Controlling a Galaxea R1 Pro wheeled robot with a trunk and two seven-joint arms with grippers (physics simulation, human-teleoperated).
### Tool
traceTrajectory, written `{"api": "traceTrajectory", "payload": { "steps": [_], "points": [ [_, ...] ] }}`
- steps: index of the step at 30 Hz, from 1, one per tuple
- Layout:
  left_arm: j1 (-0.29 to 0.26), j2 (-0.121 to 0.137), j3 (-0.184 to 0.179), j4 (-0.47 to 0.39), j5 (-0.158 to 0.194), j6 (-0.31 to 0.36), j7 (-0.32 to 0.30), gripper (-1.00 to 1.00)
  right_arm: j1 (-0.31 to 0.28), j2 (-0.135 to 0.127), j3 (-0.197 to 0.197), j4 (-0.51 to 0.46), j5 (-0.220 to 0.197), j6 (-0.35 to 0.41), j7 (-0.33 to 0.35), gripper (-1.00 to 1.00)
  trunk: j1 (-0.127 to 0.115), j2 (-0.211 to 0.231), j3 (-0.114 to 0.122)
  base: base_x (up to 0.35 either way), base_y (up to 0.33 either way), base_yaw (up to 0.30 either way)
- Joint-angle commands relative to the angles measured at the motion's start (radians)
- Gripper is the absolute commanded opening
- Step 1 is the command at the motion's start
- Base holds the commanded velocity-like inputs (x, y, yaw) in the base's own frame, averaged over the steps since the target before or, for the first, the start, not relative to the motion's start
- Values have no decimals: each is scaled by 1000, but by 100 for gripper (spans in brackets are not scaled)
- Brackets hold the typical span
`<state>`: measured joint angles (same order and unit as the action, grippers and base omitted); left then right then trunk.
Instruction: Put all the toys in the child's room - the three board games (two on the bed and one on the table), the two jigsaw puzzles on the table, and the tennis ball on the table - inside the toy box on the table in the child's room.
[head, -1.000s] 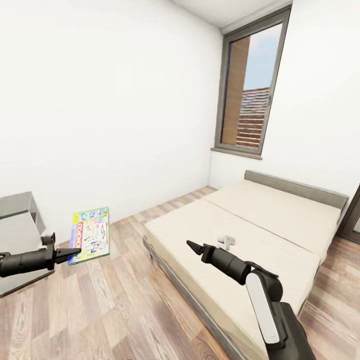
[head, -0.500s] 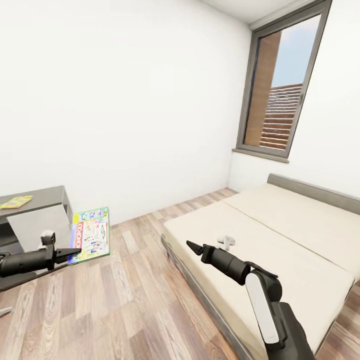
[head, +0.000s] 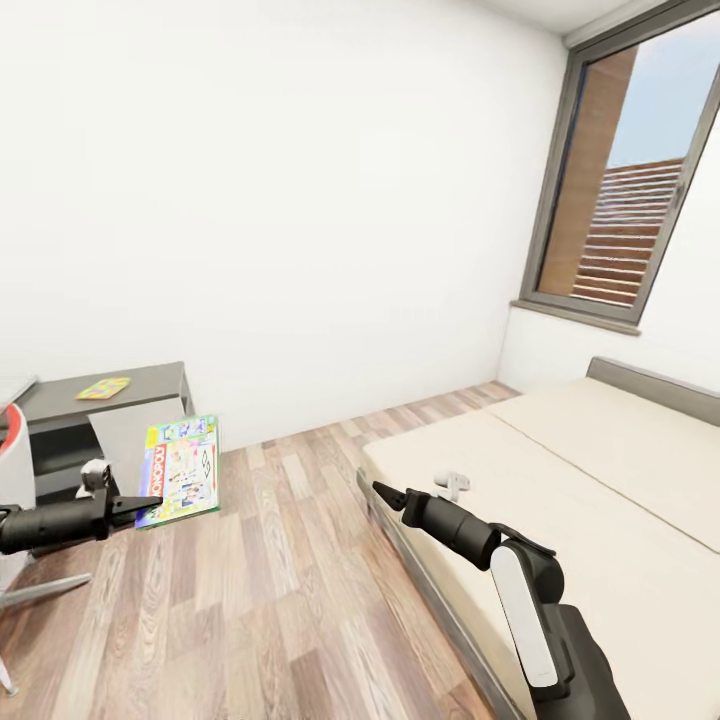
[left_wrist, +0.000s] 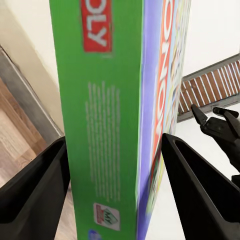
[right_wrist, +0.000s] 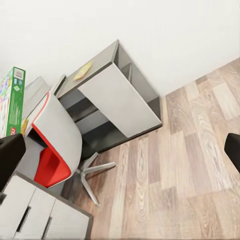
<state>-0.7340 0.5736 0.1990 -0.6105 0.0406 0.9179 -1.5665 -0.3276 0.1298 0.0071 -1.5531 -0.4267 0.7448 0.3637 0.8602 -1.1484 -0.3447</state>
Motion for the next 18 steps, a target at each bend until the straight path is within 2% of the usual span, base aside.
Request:
{"api": "traceTrajectory", "payload": {
  "steps": [1, 18],
  "points": [
    [-1, 0, 0, 0, 1, 10, -4, -100, -1, 1, -1, -1, 0, 5, 3, 100, -4, 6, 1, 0, 0, 272],
    [-1, 0, 0, 0, 1, 10, -4, -100, -1, 0, -2, 0, 0, 5, 1, 100, -69, 125, 46, 0, 0, 272]
  ]
}}
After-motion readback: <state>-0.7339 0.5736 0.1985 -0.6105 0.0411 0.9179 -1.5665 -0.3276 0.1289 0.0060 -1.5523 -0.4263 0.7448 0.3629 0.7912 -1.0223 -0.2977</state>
